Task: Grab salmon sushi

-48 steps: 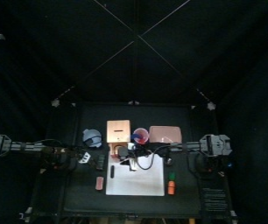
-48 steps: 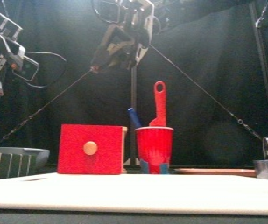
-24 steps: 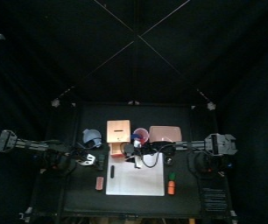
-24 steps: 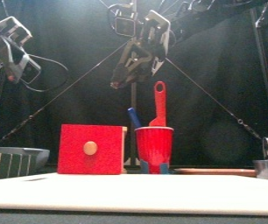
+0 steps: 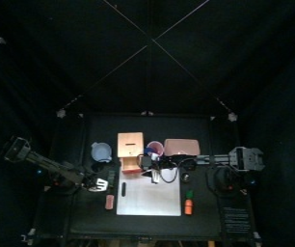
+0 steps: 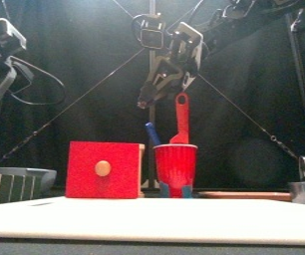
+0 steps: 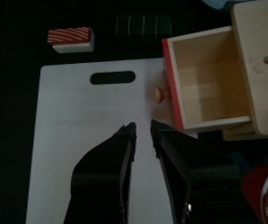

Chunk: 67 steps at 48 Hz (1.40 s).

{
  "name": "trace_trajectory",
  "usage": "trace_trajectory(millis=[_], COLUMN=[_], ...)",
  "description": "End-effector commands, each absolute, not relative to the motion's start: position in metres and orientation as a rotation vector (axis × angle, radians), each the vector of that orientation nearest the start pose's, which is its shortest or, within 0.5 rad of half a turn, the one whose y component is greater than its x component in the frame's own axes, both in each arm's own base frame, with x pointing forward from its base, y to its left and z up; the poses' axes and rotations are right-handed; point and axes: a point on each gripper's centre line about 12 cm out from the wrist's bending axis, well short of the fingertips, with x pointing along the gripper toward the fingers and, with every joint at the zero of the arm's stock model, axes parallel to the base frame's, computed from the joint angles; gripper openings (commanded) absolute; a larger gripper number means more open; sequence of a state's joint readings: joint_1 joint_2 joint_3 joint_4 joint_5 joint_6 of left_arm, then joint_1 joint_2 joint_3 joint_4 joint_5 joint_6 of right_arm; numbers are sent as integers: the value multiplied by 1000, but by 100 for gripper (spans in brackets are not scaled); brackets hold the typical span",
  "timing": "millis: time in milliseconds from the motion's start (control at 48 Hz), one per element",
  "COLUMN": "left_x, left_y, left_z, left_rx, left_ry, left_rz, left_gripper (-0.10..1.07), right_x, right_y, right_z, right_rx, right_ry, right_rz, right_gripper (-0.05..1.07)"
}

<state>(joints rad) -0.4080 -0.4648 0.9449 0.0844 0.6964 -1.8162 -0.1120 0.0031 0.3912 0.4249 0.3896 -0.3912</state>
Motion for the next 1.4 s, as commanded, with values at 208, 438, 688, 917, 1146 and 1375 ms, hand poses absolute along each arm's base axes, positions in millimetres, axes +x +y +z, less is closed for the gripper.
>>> trace_trajectory(millis=[208,438,688,917,1146,1375], left_x=[236,244,254,260,252,254], left_y=[-107,-117,-124,-130,-128,-129], left_z=[160,144,132,118,112,108], left_rx=[-1234,-1232,-1229,-1218,-1195,-1203], left_ry=[1088,1136,1166,1202,1251,1241], left_rz=[742,790,840,899,999,1018], left_gripper=[92,102,102,102,101,95], right_x=[420,418,416,414,414,414], right_y=[-32,-32,-31,-31,-32,-32], right_z=[251,248,244,240,240,240], right_rx=[102,103,102,101,103,104], right_ry=[691,693,702,711,711,705], right_rz=[32,28,27,27,25,22], right_gripper=[63,63,63,63,63,63])
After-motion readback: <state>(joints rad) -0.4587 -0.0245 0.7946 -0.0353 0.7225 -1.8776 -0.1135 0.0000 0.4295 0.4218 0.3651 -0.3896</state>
